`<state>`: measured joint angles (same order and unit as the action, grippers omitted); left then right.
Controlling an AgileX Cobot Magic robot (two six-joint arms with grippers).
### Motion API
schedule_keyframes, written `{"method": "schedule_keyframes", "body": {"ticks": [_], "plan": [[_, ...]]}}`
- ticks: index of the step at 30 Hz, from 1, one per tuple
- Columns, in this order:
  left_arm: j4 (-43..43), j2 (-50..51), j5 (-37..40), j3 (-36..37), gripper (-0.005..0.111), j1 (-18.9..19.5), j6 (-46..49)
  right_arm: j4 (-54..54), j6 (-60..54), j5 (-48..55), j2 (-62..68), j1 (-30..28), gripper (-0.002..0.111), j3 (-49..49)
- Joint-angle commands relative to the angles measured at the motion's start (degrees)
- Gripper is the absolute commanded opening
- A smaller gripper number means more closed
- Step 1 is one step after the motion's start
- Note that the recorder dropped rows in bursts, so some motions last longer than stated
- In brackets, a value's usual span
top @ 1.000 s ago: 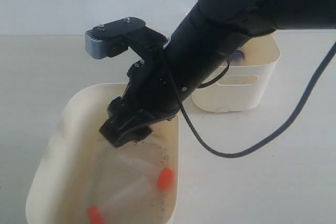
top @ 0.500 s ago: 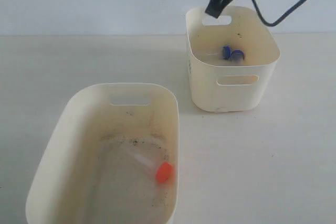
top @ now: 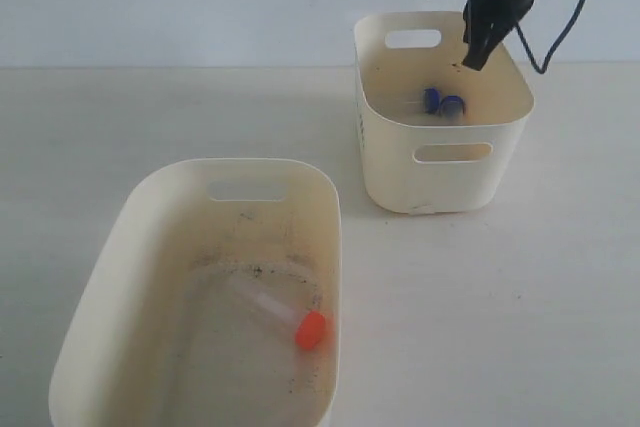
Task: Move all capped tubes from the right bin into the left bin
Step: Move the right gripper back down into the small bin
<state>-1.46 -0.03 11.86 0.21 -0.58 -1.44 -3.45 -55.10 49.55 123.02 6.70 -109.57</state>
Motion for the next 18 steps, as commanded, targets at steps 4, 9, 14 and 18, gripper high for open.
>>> {"method": "schedule_keyframes", "body": {"ticks": [4,9,14,18], "plan": [[0.4,0.0,-0.3,-0.2,0.004,0.0,-0.5,0.4,-12.9,-7.4,5.1,0.6,0.001,-0.8],[0.4,0.0,-0.3,-0.2,0.004,0.0,-0.5,0.7,-14.5,-11.4,6.7,1.6,0.001,-0.8],[0.4,0.0,-0.3,-0.2,0.004,0.0,-0.5,0.8,-17.3,-11.5,8.8,2.7,0.001,-0.8],[0.4,0.0,-0.3,-0.2,0.004,0.0,-0.5,0.7,-19.1,-10.8,10.0,3.2,0.001,-0.8]]}}
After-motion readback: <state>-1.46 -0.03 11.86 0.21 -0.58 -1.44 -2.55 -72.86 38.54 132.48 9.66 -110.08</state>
